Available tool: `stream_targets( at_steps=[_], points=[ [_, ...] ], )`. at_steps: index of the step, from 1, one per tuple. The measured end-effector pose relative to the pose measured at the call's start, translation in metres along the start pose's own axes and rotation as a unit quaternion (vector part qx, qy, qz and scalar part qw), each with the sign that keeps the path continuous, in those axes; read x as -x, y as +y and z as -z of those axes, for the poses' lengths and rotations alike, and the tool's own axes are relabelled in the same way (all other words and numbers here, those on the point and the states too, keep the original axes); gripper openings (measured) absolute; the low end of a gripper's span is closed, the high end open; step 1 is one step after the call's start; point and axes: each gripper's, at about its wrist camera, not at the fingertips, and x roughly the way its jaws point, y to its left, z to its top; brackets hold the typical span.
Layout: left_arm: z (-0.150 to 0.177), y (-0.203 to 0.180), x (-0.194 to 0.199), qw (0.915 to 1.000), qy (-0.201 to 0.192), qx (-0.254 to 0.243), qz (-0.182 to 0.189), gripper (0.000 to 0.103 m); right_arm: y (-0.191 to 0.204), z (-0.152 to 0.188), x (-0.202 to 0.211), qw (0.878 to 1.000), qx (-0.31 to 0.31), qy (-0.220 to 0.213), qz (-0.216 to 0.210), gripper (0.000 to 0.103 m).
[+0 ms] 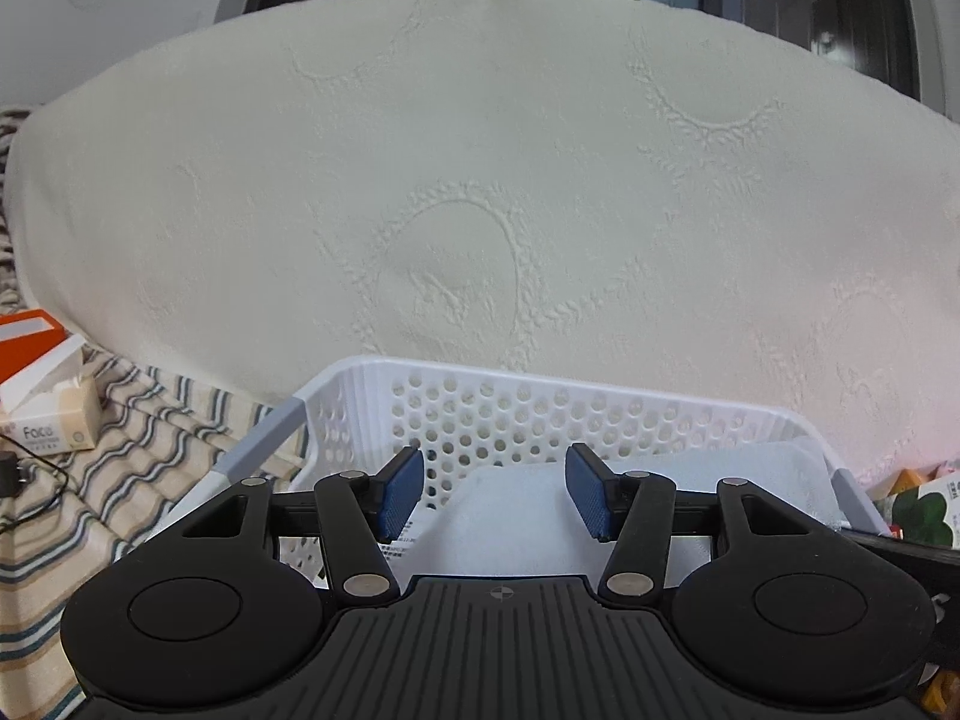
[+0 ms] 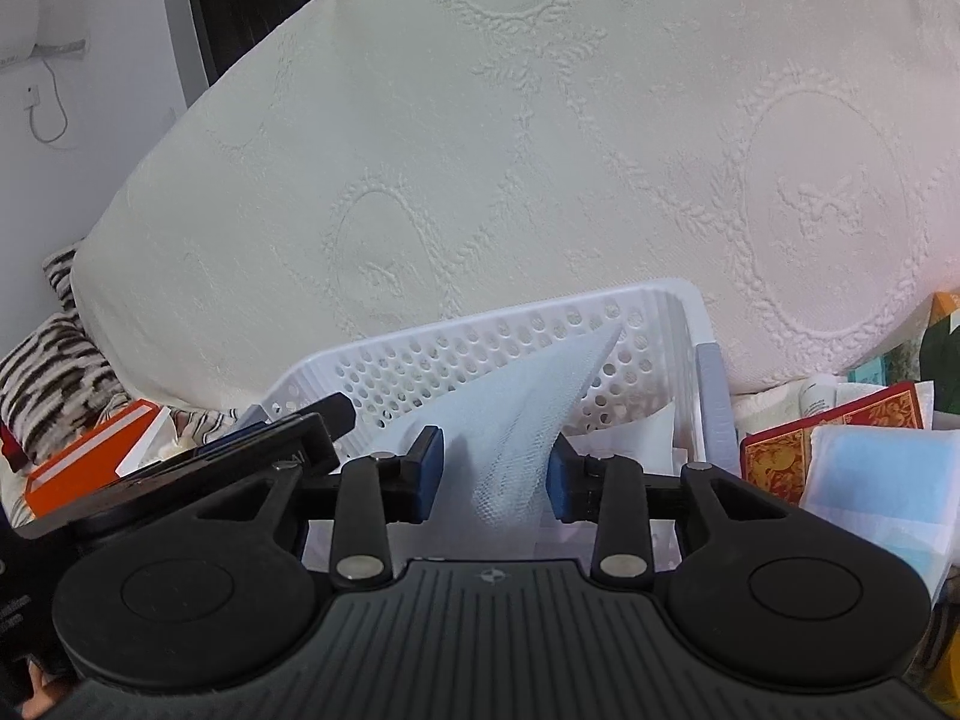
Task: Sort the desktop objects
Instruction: 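Lower the mesh bag into the basket and open the right gripper, then move the right gripper to the white-and-red plastic packet on the pile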
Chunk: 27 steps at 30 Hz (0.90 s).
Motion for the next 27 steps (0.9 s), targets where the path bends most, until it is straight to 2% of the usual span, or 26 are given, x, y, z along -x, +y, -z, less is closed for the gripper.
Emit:
stream_targets(
  at_steps=[9,18,23,25,27],
  points=[
    [-0.004,-0.008,0.018,0.9995,-0.024,-0.021,-0.001,0.070,-0.003,-0.004,0.023,1.000,-0.008,-0.025,0.005,0.043],
    [-0.002,-0.023,0.055,0.9981,-0.040,-0.040,0.022,0.073,-0.020,0.002,0.095,0.997,-0.028,-0.069,-0.016,0.051],
    [0.008,-0.030,0.083,0.9962,-0.030,-0.037,0.073,0.076,-0.047,0.037,0.155,0.997,-0.037,-0.061,-0.012,0.056],
    [0.016,-0.031,0.095,0.9929,-0.012,-0.022,0.116,0.082,-0.064,0.056,0.173,0.998,-0.058,-0.037,-0.007,0.058],
    [0.025,-0.034,0.102,0.9858,0.017,-0.013,0.167,0.085,-0.081,0.075,0.183,0.997,-0.077,-0.007,-0.002,0.058]
  ],
)
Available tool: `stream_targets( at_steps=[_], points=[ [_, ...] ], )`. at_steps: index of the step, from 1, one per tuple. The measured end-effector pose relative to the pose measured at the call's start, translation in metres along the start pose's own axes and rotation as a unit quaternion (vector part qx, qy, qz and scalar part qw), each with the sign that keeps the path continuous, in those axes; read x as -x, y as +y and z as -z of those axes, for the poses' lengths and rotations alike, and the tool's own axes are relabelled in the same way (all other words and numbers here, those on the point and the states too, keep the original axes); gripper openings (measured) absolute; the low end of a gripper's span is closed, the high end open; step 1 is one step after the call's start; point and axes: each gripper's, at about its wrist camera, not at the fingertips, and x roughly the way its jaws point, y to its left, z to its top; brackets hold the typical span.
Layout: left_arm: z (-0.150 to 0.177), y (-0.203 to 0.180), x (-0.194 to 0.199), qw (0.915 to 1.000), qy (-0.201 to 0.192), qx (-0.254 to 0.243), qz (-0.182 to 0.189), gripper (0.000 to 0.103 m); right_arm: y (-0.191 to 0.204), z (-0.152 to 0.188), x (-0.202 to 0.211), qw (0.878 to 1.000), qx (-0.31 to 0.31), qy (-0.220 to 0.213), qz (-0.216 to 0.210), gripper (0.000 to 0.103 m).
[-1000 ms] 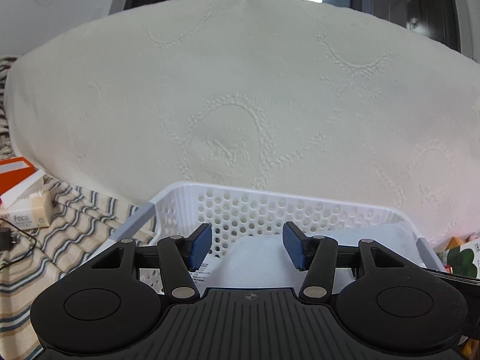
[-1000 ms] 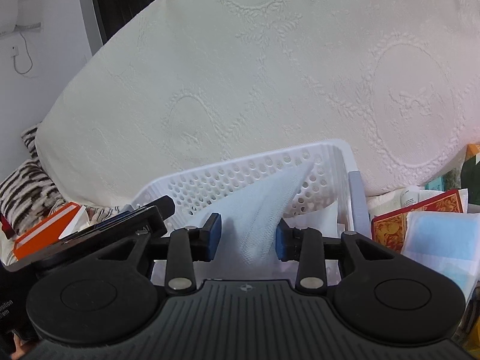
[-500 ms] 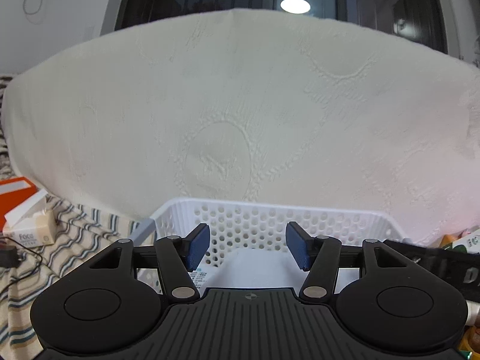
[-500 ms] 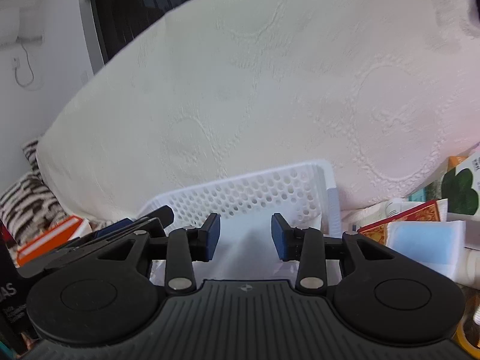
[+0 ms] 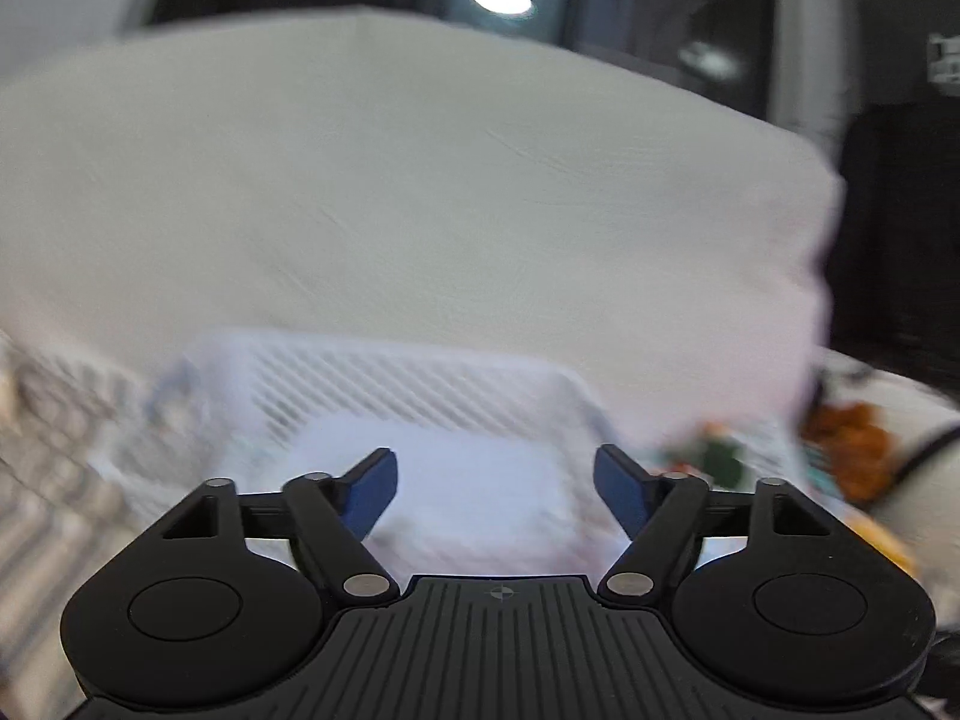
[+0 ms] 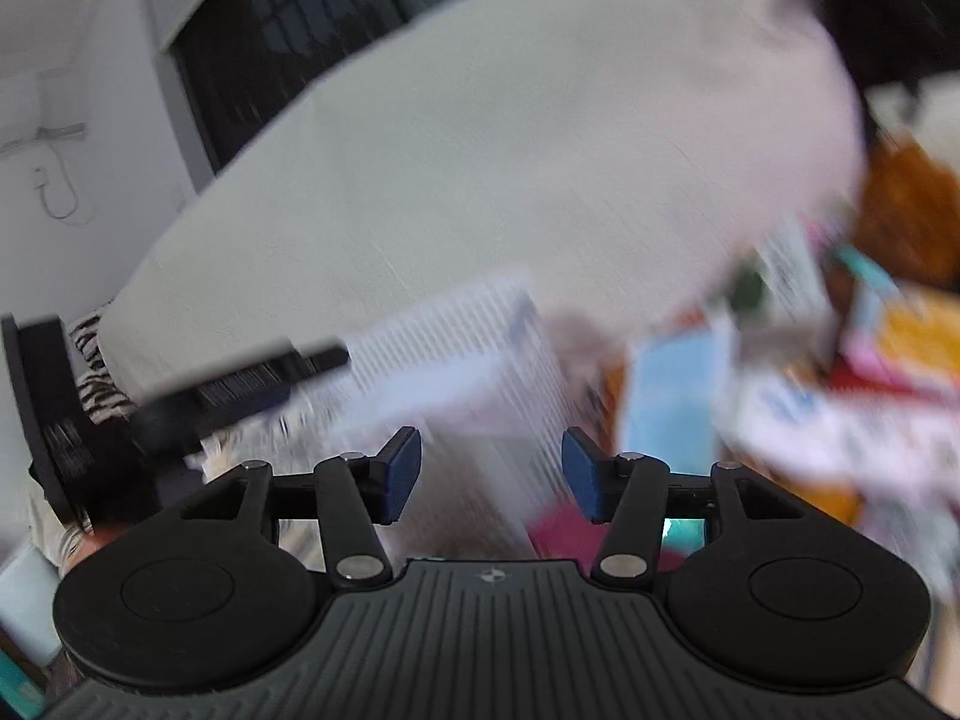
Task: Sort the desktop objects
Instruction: 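Move the right gripper to the white-and-red plastic packet on the pile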
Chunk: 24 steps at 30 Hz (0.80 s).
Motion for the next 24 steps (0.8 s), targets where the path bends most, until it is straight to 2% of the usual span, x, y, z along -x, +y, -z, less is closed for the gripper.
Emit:
stream_targets(
  at_steps=[3,6,10,12,14,17,21,23,24],
  points=[
    [0.018,-0.013,0.000,0.9962,0.057,-0.005,0.066,0.087,-0.027,0.021,0.008,0.998,-0.042,0.040,0.011,0.058],
    [0.040,-0.026,-0.004,0.9874,0.118,-0.022,0.104,0.089,-0.051,0.035,0.008,0.991,-0.115,0.069,-0.012,0.058],
    [0.068,-0.032,-0.009,0.9818,0.168,-0.037,0.079,0.091,-0.060,0.047,-0.005,0.980,-0.170,0.096,-0.044,0.058],
    [0.075,-0.023,-0.012,0.9815,0.181,-0.024,0.057,0.091,-0.057,0.049,-0.013,0.978,-0.175,0.102,-0.049,0.058],
    [0.077,-0.014,-0.019,0.9789,0.197,0.002,0.056,0.093,-0.054,0.055,-0.017,0.976,-0.184,0.106,-0.052,0.058],
    [0.084,-0.006,-0.030,0.9709,0.231,0.025,0.056,0.094,-0.049,0.059,-0.026,0.977,-0.183,0.111,-0.017,0.057],
    [0.095,-0.008,-0.043,0.9573,0.281,0.030,0.059,0.095,-0.048,0.062,-0.031,0.977,-0.188,0.104,-0.009,0.056],
    [0.099,-0.008,-0.045,0.9518,0.293,0.050,0.075,0.097,-0.045,0.063,-0.033,0.977,-0.193,0.095,-0.006,0.059],
    [0.100,-0.008,-0.045,0.9525,0.291,0.054,0.071,0.097,-0.044,0.064,-0.033,0.977,-0.196,0.087,-0.003,0.059]
  ],
)
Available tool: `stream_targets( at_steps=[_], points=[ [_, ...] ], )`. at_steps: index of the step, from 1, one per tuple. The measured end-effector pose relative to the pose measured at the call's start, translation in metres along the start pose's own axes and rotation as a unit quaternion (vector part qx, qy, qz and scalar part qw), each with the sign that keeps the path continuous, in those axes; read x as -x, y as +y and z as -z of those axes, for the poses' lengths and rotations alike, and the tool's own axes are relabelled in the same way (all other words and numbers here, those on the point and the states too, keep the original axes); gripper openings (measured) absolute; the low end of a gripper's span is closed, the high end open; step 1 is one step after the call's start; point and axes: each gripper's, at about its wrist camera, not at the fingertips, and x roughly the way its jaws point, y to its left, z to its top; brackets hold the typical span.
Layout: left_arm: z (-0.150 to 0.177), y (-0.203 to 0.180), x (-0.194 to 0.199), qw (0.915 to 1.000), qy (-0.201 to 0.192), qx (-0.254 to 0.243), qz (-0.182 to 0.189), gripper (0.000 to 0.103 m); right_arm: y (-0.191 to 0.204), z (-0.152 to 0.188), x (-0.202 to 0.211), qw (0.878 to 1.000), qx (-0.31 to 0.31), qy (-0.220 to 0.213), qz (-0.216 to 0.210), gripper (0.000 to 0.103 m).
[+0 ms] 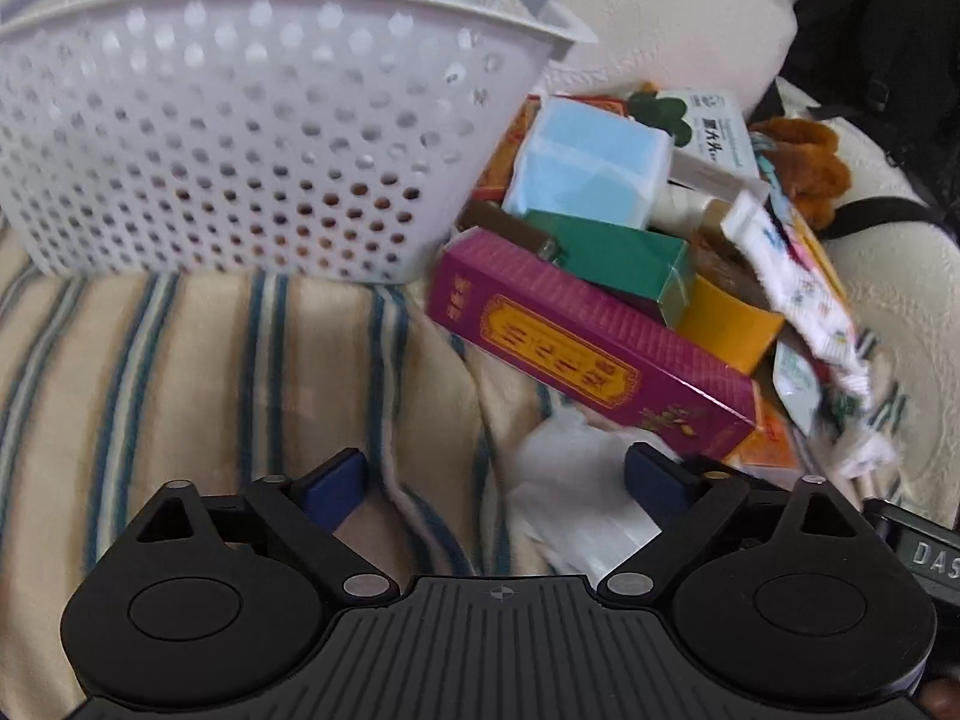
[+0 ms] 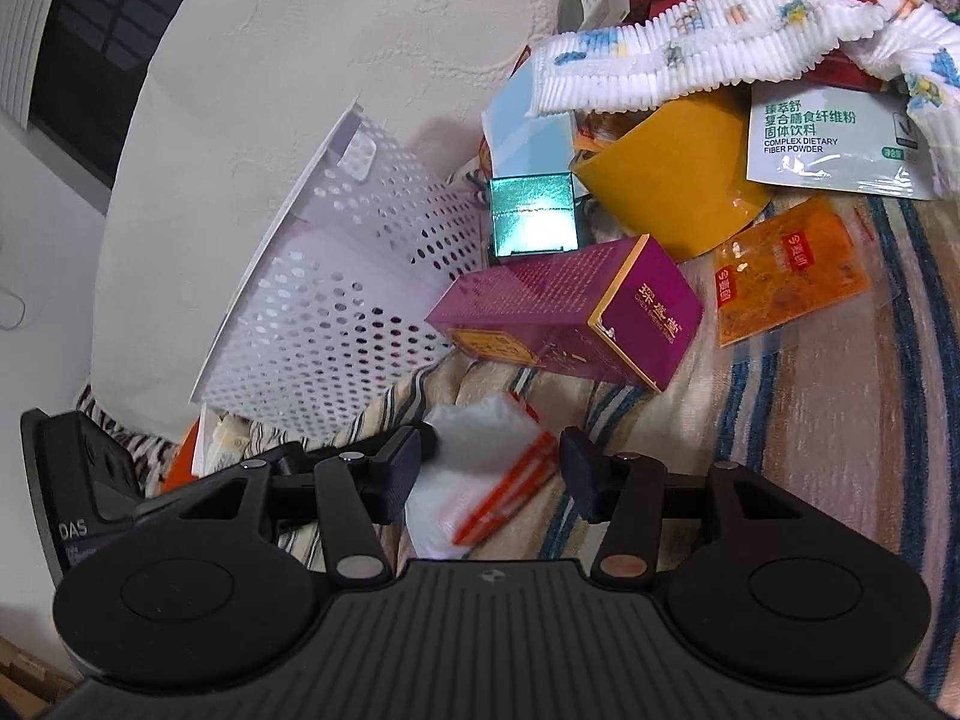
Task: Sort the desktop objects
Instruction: 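Move the right gripper to the white-and-red plastic packet on the pile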
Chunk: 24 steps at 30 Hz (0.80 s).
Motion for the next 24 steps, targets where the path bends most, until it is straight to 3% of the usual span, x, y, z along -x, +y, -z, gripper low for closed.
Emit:
stream_targets(
  at_steps=[4,9,11,15,18,21,24],
  points=[
    [0.000,0.004,0.003,0.9999,0.001,0.011,0.013,0.095,0.002,0.002,0.001,1.000,-0.008,-0.018,-0.009,0.069],
    [-0.004,0.008,0.006,0.9995,-0.009,0.025,0.019,0.094,0.001,-0.003,-0.002,1.000,0.009,-0.018,-0.021,0.072],
    [-0.005,0.012,0.009,0.9986,-0.021,0.038,0.030,0.093,0.001,-0.001,-0.001,0.999,0.024,-0.025,-0.022,0.069],
    [-0.007,0.011,0.014,0.9978,-0.025,0.030,0.053,0.090,0.006,0.000,-0.007,0.998,0.053,-0.013,0.017,0.046],
    [-0.007,0.007,0.015,0.9977,-0.032,0.022,0.055,0.091,0.004,0.003,-0.010,0.999,0.043,-0.004,-0.011,0.046],
    [-0.007,0.007,0.014,0.9968,-0.026,0.024,0.071,0.098,-0.001,0.008,-0.007,0.999,0.031,-0.010,-0.040,0.057],
    [-0.005,0.003,0.007,0.9958,-0.008,0.023,0.088,0.099,0.002,0.009,-0.010,0.998,0.044,-0.009,-0.033,0.055]
  ],
)
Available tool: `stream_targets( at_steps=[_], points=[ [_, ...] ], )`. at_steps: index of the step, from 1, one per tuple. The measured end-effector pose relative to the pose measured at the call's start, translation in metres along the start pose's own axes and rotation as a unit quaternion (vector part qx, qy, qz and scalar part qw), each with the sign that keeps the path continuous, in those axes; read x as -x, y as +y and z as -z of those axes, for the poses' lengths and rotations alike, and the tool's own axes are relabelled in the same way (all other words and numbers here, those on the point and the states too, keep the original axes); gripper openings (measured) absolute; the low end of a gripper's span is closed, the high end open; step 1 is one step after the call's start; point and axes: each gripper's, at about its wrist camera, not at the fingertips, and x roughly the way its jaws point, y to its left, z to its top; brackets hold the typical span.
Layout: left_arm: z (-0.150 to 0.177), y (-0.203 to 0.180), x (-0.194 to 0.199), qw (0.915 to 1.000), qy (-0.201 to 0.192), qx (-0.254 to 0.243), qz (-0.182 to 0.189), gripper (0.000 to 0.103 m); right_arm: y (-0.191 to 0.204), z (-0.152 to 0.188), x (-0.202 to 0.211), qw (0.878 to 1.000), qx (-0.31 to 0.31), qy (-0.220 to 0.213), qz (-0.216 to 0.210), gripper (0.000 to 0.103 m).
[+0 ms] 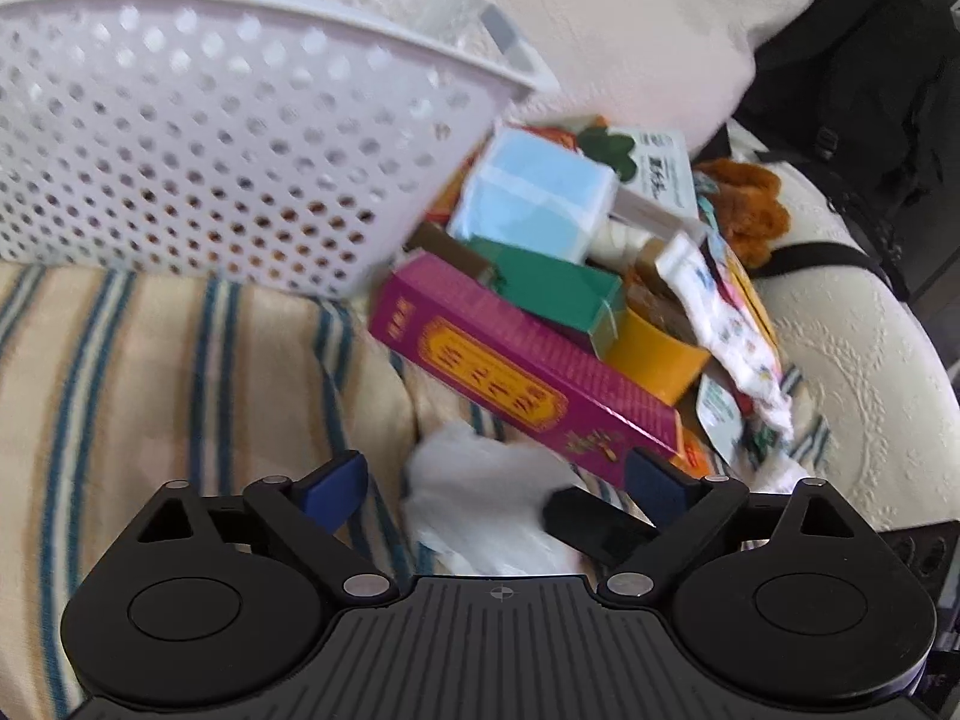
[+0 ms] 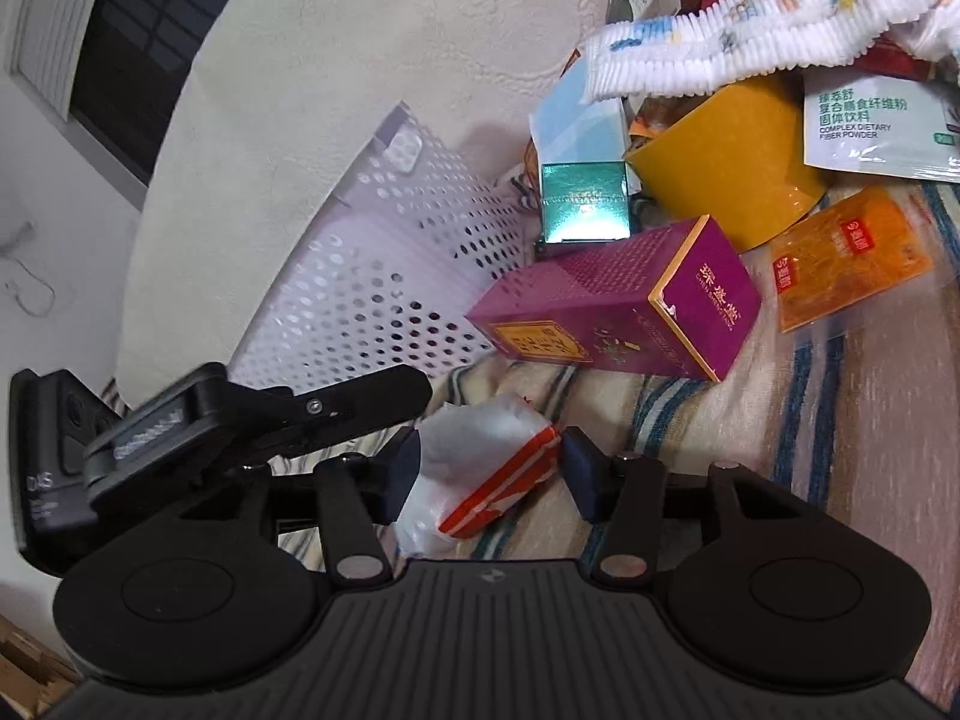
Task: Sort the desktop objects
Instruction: 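Move the right gripper to the white-and-red plastic packet on the pile, then close the right gripper on the white-and-red packet and lift it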
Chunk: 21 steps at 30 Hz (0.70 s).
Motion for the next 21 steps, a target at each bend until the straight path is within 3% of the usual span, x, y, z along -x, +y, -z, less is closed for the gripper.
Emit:
stream_targets(
  at_steps=[3,10,12,14,18,21],
  points=[
    [0.003,-0.005,-0.006,0.9996,0.006,-0.005,0.026,0.098,0.005,0.002,0.002,1.000,0.015,-0.005,0.008,0.047],
    [0.008,-0.016,0.004,0.9967,-0.030,-0.027,0.070,0.097,0.006,-0.004,0.023,0.999,0.032,-0.038,0.006,0.045],
    [0.006,-0.014,-0.002,0.9976,-0.013,-0.016,0.066,0.092,0.009,-0.002,0.022,0.996,0.055,-0.047,0.043,0.045],
    [0.006,-0.009,-0.015,0.9992,0.018,0.000,0.037,0.083,0.011,0.002,0.016,0.992,0.082,-0.042,0.089,0.048],
    [0.003,0.005,-0.019,0.9981,0.023,0.044,0.035,0.071,0.006,0.000,0.012,0.995,0.069,-0.030,0.070,0.055],
    [0.003,0.008,-0.019,0.9972,0.027,0.055,0.044,0.075,0.007,0.001,0.014,0.995,0.073,-0.028,0.068,0.057]
  ],
)
